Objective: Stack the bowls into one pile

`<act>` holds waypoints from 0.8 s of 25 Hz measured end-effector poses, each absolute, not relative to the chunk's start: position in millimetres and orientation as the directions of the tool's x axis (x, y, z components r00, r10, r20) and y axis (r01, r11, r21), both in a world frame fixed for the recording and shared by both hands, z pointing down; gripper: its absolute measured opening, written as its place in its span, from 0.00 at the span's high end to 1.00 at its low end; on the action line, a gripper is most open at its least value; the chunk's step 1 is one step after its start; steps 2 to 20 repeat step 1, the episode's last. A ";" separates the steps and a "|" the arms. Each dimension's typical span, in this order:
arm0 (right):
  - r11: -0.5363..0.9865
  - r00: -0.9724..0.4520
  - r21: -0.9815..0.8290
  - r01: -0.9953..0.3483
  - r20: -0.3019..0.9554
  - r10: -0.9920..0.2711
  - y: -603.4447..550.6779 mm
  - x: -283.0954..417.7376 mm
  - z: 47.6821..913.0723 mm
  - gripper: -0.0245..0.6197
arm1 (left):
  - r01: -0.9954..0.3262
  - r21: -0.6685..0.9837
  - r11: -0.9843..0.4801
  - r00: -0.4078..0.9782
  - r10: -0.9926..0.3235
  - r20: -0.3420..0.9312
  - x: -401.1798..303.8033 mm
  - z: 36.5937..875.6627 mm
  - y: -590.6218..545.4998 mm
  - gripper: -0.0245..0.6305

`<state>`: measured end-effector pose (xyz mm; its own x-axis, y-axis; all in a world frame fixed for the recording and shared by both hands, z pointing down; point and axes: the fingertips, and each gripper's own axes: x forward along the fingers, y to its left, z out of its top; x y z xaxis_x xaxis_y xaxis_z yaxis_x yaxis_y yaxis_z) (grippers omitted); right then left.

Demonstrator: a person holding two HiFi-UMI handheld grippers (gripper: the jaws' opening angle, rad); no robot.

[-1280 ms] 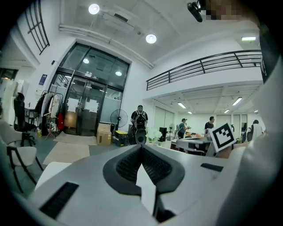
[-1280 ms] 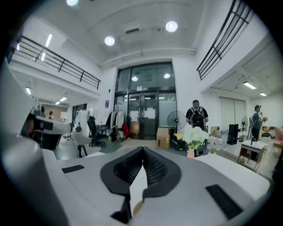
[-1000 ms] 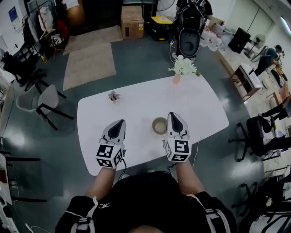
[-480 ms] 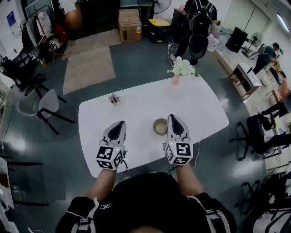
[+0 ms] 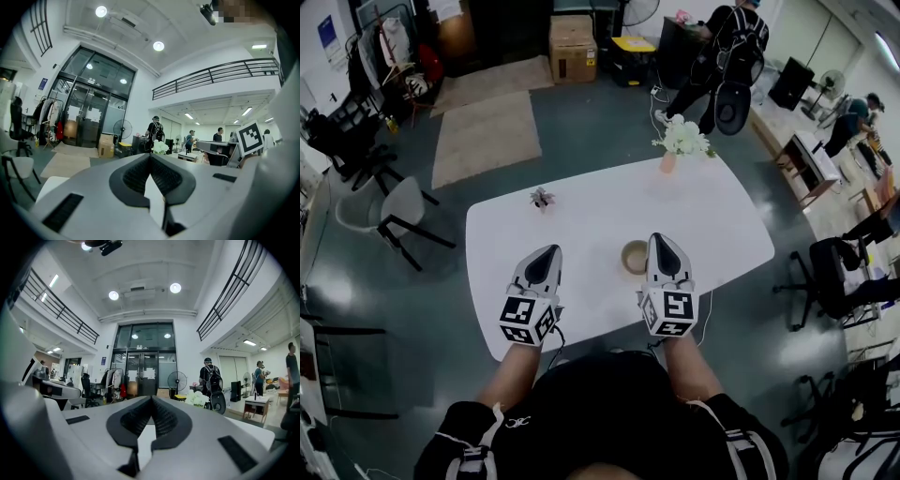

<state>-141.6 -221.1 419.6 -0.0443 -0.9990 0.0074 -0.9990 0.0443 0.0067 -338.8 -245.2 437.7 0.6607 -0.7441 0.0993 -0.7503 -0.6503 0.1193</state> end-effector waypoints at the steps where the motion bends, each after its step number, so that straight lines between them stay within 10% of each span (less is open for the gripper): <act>1: 0.046 -0.046 0.008 -0.999 0.006 -0.999 -222.3 -144.2 419.2 0.94 | -0.751 0.120 -0.650 0.660 -0.745 0.098 -341.1 436.6 -246.4 0.94; 20: 0.046 -0.046 0.008 -0.999 0.006 -0.999 -222.3 -144.2 419.2 0.94 | -0.751 0.120 -0.650 0.660 -0.745 0.098 -341.1 436.6 -246.4 0.94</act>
